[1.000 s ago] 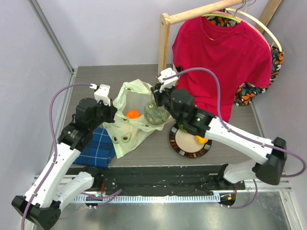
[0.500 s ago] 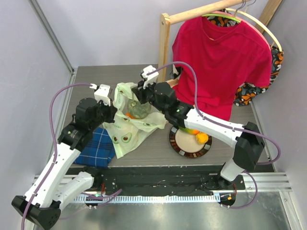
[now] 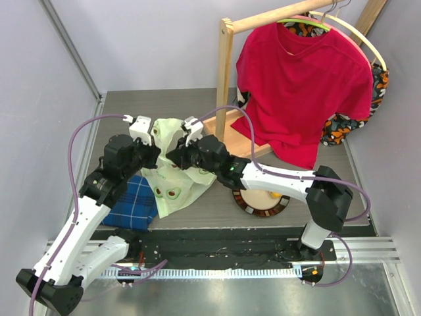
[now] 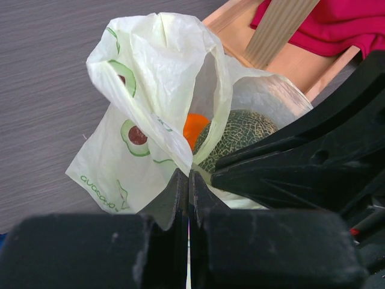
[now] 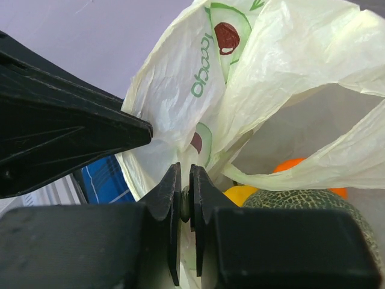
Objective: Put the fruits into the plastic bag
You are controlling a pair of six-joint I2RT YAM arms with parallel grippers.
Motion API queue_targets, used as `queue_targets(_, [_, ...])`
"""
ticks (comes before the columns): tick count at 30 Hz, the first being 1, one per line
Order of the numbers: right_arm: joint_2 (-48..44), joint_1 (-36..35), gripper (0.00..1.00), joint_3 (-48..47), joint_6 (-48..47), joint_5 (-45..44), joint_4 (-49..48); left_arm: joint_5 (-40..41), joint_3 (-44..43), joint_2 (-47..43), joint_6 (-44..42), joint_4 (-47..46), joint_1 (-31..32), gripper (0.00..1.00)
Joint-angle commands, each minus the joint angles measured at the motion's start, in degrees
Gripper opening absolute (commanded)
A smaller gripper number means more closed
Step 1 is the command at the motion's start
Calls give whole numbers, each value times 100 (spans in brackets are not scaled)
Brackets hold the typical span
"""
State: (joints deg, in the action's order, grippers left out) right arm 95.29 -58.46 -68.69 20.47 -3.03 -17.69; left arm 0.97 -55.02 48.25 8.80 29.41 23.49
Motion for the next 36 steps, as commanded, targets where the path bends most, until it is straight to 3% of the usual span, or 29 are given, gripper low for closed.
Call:
queue_targets(1, [192, -69, 1, -294, 317, 232, -393, 0, -44, -61, 34, -199, -19, 0])
queue_targets(6, [78, -96, 1, -233, 625, 645, -735, 43, -43, -70, 34, -199, -11, 0])
queue_targets(15, [-564, -69, 1, -75, 616, 31, -516, 61, -35, -88, 34, -190, -11, 0])
queue_targets(24, [209, 229, 1, 198, 1284, 224, -227, 43, -35, -79, 43, -207, -11, 0])
queue_targets(31, [465, 238, 1, 128, 1241, 162, 134, 43, -35, -96, 43, -199, -11, 0])
queue_targets(33, [430, 230, 3, 119, 1188, 153, 213, 26, -35, -96, 43, -199, -11, 0])
queue_targets(36, [333, 238, 15, 119, 1100, 145, 240, 26, -43, -96, 43, -199, -11, 0])
